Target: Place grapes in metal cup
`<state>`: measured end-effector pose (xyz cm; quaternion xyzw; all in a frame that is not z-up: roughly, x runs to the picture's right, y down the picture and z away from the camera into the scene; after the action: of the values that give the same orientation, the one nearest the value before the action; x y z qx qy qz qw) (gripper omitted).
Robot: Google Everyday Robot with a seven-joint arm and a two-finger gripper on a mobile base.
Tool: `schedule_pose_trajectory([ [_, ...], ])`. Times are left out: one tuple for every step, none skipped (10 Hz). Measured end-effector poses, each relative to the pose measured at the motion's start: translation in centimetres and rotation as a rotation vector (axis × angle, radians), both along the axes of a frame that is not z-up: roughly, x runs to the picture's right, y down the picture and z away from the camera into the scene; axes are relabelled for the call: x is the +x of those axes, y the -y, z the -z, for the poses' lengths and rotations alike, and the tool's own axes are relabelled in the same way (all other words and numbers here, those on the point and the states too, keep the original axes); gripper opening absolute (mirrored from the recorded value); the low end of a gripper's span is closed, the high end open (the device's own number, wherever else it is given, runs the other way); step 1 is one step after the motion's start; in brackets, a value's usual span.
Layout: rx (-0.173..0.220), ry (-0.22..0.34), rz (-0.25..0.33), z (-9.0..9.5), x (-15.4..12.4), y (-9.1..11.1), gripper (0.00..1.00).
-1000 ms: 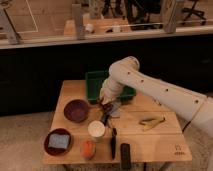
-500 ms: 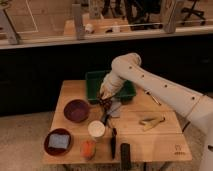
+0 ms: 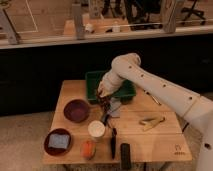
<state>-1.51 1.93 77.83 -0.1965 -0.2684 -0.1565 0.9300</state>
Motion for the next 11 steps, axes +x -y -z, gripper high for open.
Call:
schedule_pose_trajectory([
  [0.011,0.010,0.003,-0.2,-0.1,0.0,0.00],
  [0.030,0.029,0.017,-0.4,-0.2,-0.1,0.00],
  [0.046,0.046,0.033,-0.7,-0.2,-0.2,0.00],
  [0.058,0.057,0.046,-0.9,-0.1,-0.4,0.00],
  [0.075,0.071,0.065,-1.2,0.1,-0.7,0.00],
  [0.089,0.084,0.082,-1.6,0.3,-0.9,0.00],
  [0.107,0.093,0.096,-1.8,0.6,-1.1,0.00],
  [0.121,0.097,0.102,-2.0,0.8,-1.1,0.00],
  [0.139,0.101,0.107,-2.2,1.1,-1.2,0.00],
  [0.156,0.104,0.109,-2.4,1.4,-1.2,0.00],
  [0.176,0.110,0.110,-2.5,1.6,-1.4,0.00],
])
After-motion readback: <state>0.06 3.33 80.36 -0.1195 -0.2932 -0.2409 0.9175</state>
